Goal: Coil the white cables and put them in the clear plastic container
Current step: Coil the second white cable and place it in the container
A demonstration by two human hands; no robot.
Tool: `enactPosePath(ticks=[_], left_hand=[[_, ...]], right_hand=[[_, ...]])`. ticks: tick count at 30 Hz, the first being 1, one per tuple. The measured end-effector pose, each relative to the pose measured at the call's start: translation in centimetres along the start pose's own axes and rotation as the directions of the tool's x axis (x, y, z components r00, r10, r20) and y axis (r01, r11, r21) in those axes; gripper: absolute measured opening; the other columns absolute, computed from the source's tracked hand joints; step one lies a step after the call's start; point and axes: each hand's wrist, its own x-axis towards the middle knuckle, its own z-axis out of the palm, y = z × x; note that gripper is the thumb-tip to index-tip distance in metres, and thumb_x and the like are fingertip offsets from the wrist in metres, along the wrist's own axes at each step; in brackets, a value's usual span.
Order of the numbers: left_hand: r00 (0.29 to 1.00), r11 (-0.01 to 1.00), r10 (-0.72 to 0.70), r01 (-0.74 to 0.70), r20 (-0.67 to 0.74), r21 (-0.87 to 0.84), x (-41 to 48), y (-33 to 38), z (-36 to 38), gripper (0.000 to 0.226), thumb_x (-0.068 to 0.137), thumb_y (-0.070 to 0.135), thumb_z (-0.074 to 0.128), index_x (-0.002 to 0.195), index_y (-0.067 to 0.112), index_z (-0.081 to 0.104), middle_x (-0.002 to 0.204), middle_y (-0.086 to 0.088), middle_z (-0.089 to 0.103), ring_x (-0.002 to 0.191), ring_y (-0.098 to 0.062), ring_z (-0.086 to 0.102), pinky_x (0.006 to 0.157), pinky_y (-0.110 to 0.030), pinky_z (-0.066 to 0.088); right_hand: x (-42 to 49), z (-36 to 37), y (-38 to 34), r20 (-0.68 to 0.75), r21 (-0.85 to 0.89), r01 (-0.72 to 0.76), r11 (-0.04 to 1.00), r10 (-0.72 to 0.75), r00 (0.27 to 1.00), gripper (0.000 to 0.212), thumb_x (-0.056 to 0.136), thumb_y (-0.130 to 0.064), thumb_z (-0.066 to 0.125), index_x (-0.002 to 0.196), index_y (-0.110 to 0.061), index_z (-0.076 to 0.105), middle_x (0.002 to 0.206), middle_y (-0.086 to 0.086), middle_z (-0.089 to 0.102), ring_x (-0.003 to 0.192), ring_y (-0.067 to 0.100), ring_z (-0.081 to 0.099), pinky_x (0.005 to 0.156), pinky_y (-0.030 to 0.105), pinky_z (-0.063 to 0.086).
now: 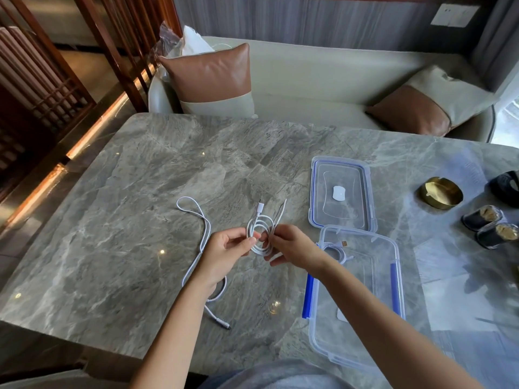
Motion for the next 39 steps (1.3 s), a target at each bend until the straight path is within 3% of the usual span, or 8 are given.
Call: enactPosePath(ticks=[8, 11, 14, 19, 23, 26, 30, 39], left_hand=[[0.923, 0.918, -0.105, -0.053, 0.369, 0.394, 1.0, 1.7, -3.7, 0.032, 0.08, 0.004, 0.067, 0.112, 0.008, 0.064, 0.121, -0.006, 0.063, 0.113, -0.012, 0.057, 0.103, -0.024, 0.04], [0.963, 0.866, -0.008, -0.127, 0.269, 0.483, 1.9, 2.4, -4.4, 0.046, 0.08, -0.01, 0.059, 0.116, 0.019, 0.059, 0.125, -0.006, 0.056, 0.116, -0.017, 0.051, 0.101, -0.021, 0.038], [0.928, 0.658, 0.234, -0.37, 0.288, 0.656, 2.9, 2.7, -3.5, 0.056, 0.081, -0.005, 0.059, 0.126, 0.028, 0.054, 0.141, 0.008, 0.04, 0.127, -0.004, 0.032, 0.106, -0.014, 0.019], [0.868, 0.444, 0.147, -0.486, 0.474, 0.753, 4.3, 1.8, -2.1, 0.021, 0.084, 0.02, 0.063, 0.1, 0.03, 0.071, 0.135, 0.01, 0.053, 0.128, -0.008, 0.037, 0.112, -0.032, 0.021], [0.918, 0.611, 0.034, -0.333, 0.396, 0.718, 3.8, 1.7, -2.5, 0.008, 0.081, 0.033, 0.065, 0.084, 0.03, 0.071, 0.076, 0.006, 0.073, 0.074, -0.007, 0.065, 0.074, -0.036, 0.053], [0.946, 0.77, -0.049, -0.168, 0.319, 0.616, 3.1, 1.5, -3.2, 0.018, 0.084, 0.023, 0.061, 0.083, 0.036, 0.073, 0.063, 0.002, 0.069, 0.057, -0.009, 0.058, 0.057, -0.027, 0.049], [0.964, 0.881, -0.083, -0.047, 0.252, 0.471, 2.1, 1.1, -3.9, 0.04, 0.091, 0.007, 0.053, 0.07, 0.037, 0.071, 0.061, 0.006, 0.066, 0.051, -0.002, 0.055, 0.056, -0.018, 0.047], [0.973, 0.977, -0.208, 0.211, 0.096, -0.026, -0.6, -0.1, -0.7, 0.013, 0.09, 0.017, 0.056, 0.095, 0.02, 0.068, 0.08, 0.001, 0.073, 0.069, -0.009, 0.068, 0.067, -0.022, 0.055]], right_hand=[[-1.2, -2.5, -1.2, 0.299, -0.11, -0.037, 0.993, 0.069, 0.952, 0.018, 0.099, -0.007, 0.039, 0.092, -0.002, 0.055, 0.077, 0.009, 0.058, 0.063, 0.016, 0.063, 0.068, 0.028, 0.057], [-1.3, -2.8, -1.2, 0.391, -0.211, -0.016, 0.977, 0.099, 0.915, 0.019, 0.099, -0.006, 0.04, 0.099, 0.001, 0.057, 0.077, 0.008, 0.058, 0.059, 0.01, 0.062, 0.066, 0.024, 0.057], [-1.4, -2.6, -1.4, 0.488, -0.292, 0.029, 0.956, 0.123, 0.864, 0.023, 0.098, -0.004, 0.038, 0.103, -0.008, 0.06, 0.077, 0.008, 0.056, 0.056, 0.006, 0.06, 0.063, 0.021, 0.053], [-1.4, -2.3, -1.8, 0.504, -0.361, 0.079, 0.929, 0.123, 0.855, 0.026, 0.098, -0.004, 0.036, 0.104, -0.009, 0.061, 0.078, 0.006, 0.056, 0.058, 0.01, 0.058, 0.063, 0.02, 0.052], [-1.4, -2.8, -1.8, 0.404, -0.429, 0.061, 0.901, 0.132, 0.905, 0.027, 0.096, -0.001, 0.033, 0.096, -0.01, 0.059, 0.071, 0.004, 0.056, 0.052, 0.006, 0.058, 0.059, 0.019, 0.052], [-1.0, -3.4, -1.7, 0.282, -0.502, 0.065, 0.862, 0.093, 0.955, 0.028, 0.096, -0.001, 0.033, 0.097, -0.002, 0.06, 0.068, 0.004, 0.057, 0.05, 0.007, 0.059, 0.054, 0.018, 0.051], [-0.5, -3.6, -1.3, 0.138, -0.484, 0.053, 0.874, 0.016, 0.99, 0.028, 0.095, 0.0, 0.035, 0.091, -0.005, 0.063, 0.068, 0.003, 0.06, 0.052, 0.012, 0.062, 0.054, 0.021, 0.054], [-0.2, -2.6, -1.0, -0.083, -0.478, 0.112, 0.871, -0.172, 0.982, 0.031, 0.093, -0.003, 0.042, 0.07, -0.016, 0.058, 0.061, -0.003, 0.061, 0.051, 0.015, 0.066, 0.05, 0.02, 0.052]])
